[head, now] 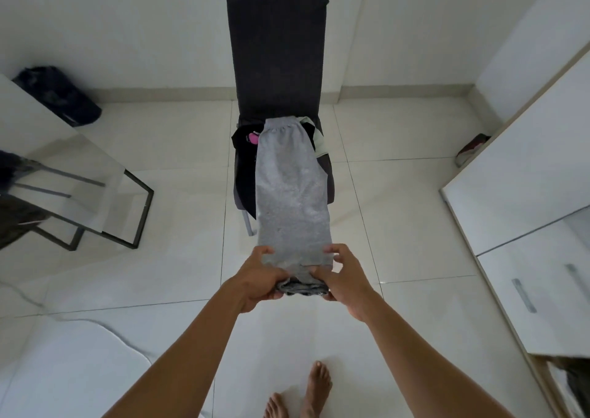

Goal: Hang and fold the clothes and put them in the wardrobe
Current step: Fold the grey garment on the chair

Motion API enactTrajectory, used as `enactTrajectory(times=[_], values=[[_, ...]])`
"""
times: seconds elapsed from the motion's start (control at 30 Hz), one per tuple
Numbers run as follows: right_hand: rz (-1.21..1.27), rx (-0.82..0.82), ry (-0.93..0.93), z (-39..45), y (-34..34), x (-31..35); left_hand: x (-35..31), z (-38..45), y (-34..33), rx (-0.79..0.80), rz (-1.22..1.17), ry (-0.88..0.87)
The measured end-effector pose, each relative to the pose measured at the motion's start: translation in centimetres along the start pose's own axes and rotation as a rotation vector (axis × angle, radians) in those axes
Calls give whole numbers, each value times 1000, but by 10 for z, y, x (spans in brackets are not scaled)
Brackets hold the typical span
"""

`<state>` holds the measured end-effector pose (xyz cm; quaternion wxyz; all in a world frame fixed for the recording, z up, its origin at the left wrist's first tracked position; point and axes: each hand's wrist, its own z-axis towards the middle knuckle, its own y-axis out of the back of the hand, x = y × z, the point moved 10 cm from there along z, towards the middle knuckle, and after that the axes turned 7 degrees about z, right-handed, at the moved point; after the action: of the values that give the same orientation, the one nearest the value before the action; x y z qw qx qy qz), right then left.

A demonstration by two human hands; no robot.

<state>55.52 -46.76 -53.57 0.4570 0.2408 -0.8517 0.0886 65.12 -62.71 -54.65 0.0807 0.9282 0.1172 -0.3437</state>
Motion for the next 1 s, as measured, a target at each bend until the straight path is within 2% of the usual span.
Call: enactTrajectory(times=[0.07, 0.17, 0.27, 0.33, 0.47, 0.53, 0.63, 0.7, 0.83, 1.0], values=[[-33, -8, 101, 3, -2, 30, -24, 2, 12, -99, 30, -68], [-23, 72, 135, 10, -9, 62, -56, 3, 26, -183, 11, -138], [-92, 163, 117, 22, -12, 86, -90, 4, 23, -7, 58, -203], [-274, 126, 170, 33, -8, 103, -103, 9, 26, 30, 230, -220], [-476, 15, 386, 56, -10, 158, -162, 27, 50, -303, 728, -481], [-504, 42, 431, 76, -13, 178, -183, 39, 52, -338, 822, -520], [-563, 121, 435, 122, -13, 202, -207, 73, 61, -295, 884, -494], [-598, 143, 448, 152, -12, 217, -229, 94, 72, -318, 888, -514], [-595, 167, 405, 227, -11, 234, -266, 150, 89, -341, 734, -547], [-428, 153, 325, 324, -11, 249, -298, 230, 109, -328, 409, -420]])
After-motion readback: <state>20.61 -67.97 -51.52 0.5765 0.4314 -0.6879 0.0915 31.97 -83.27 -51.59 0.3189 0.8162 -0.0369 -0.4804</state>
